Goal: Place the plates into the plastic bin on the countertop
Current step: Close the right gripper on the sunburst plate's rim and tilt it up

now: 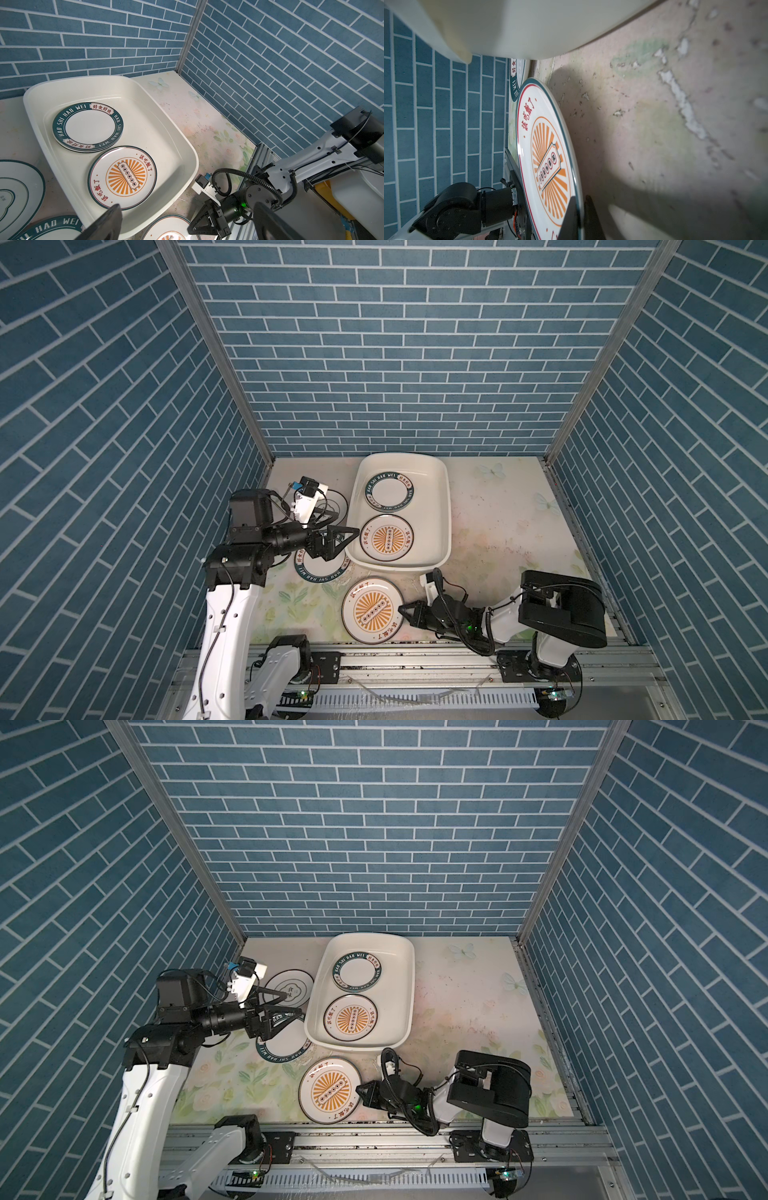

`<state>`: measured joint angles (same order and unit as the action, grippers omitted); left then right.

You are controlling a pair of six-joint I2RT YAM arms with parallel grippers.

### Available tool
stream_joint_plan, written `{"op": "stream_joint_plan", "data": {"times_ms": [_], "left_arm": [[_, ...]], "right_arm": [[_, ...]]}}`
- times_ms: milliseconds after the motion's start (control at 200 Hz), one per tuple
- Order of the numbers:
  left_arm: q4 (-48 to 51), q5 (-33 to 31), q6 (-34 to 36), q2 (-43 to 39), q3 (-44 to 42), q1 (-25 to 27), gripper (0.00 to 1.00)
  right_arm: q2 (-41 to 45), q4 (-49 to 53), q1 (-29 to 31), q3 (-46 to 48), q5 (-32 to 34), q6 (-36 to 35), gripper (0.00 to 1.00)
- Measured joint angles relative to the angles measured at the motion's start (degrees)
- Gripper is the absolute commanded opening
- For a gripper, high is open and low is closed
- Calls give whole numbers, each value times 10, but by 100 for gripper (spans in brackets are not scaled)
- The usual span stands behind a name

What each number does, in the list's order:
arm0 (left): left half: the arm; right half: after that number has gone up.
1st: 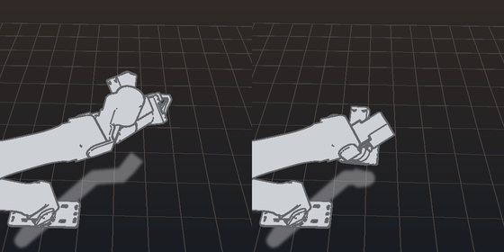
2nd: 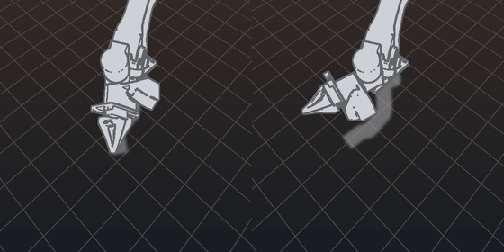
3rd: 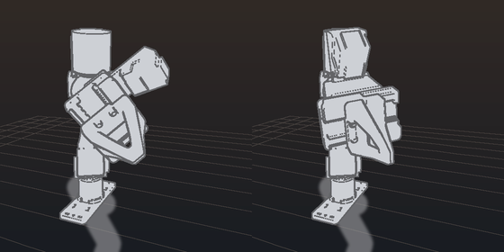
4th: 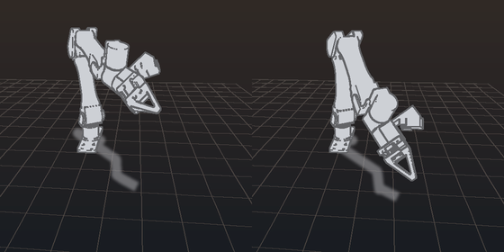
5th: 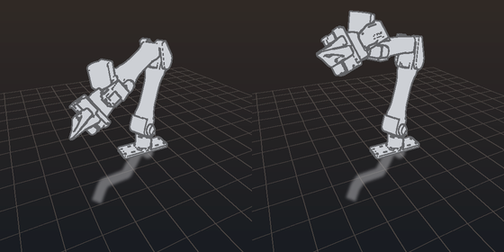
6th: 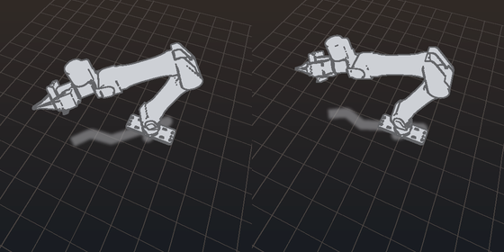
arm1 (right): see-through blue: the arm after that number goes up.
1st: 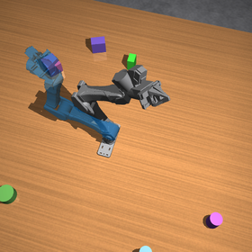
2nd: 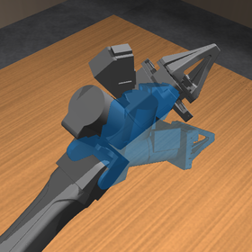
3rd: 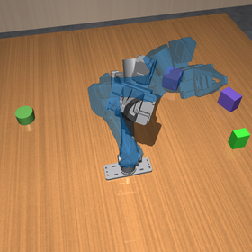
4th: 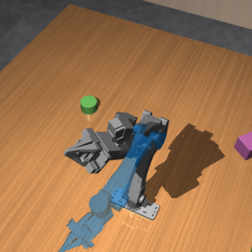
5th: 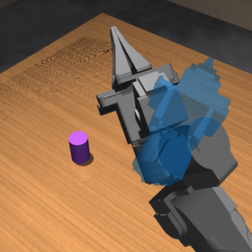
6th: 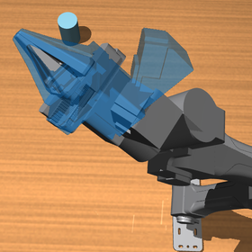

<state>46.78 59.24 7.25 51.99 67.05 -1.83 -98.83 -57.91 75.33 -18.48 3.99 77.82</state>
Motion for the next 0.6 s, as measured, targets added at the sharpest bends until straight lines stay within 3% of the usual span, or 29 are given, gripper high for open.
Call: {"op": "stream_joint_plan", "data": {"times_ms": [600], "left_arm": [[-2, 2, -4, -7, 0, 0, 99]], "right_arm": [[24, 1, 7, 12, 6, 2, 0]]}}
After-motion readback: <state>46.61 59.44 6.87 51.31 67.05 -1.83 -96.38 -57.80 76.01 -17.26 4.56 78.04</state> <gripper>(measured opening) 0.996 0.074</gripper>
